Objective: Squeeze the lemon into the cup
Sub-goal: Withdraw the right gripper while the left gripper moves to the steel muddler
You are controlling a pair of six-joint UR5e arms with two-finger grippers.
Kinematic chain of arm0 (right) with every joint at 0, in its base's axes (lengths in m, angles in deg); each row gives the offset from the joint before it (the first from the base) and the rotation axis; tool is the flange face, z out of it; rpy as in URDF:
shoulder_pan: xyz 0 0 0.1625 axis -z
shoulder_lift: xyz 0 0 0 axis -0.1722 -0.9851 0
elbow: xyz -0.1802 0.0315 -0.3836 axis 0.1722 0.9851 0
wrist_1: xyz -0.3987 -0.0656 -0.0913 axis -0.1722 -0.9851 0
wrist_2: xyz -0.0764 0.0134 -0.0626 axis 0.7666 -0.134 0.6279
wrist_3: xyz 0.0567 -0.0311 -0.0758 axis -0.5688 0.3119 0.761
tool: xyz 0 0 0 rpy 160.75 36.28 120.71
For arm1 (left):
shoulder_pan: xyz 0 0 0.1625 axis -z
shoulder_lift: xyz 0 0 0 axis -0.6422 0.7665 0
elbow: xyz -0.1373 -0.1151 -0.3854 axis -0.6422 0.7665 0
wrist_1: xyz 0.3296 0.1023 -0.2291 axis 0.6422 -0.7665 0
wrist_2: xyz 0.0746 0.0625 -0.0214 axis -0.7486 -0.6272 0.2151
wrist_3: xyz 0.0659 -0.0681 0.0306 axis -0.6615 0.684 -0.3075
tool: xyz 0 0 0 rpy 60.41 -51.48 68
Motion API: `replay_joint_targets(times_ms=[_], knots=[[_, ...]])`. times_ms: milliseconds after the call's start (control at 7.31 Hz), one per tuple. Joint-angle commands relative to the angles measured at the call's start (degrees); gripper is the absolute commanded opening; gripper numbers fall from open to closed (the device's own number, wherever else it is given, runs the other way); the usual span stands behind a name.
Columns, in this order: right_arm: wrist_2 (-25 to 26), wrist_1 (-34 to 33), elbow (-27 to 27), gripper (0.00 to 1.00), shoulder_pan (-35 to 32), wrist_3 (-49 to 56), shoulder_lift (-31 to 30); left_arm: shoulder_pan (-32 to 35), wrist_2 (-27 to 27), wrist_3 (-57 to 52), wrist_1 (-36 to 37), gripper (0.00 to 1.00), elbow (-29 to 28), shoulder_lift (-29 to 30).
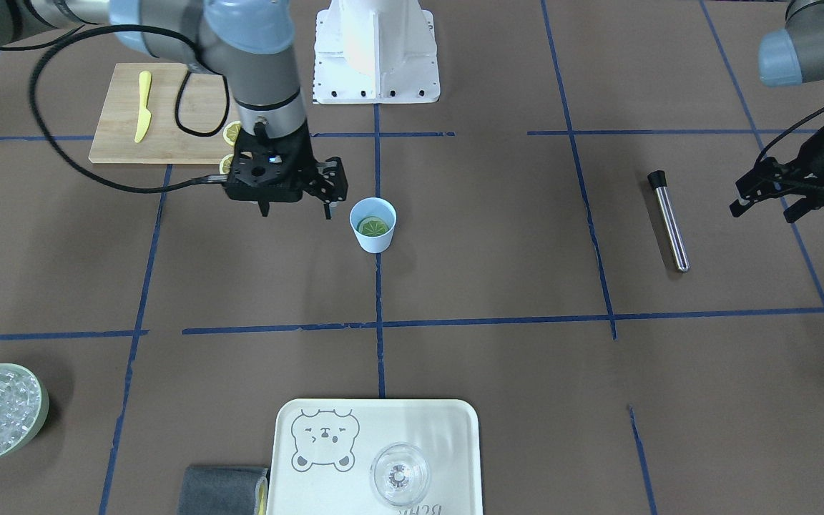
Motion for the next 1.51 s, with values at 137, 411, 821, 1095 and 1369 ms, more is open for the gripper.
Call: replay_joint_targets(times_ms=[137,411,821,1095,1369], knots=[[-13.04,-0.09,-4.61,1.00,-16.67,22.99,-11.18,-3.15,-0.01,2.54,10.06,1.00,1.42,2.74],[-21.75,-0.09,-4.44,1.00,-25.66,34.98,-16.03,-7.34,0.34,2.55,14.23,1.00,-0.50,4.34],[-25.39,-0.09,-4.08,1.00,-32.46,47.31,-21.58,-10.27,0.17,1.41,12.83,1.00,-7.77,5.03],[-25.31,-0.17,-3.91,1.00,-32.47,47.06,-21.67,-10.89,0.34,1.40,8.11,1.00,-12.27,5.65],[-25.39,-0.09,-2.94,1.00,-32.55,47.23,-21.67,-11.41,0.26,1.49,7.11,1.00,-15.62,7.49]])
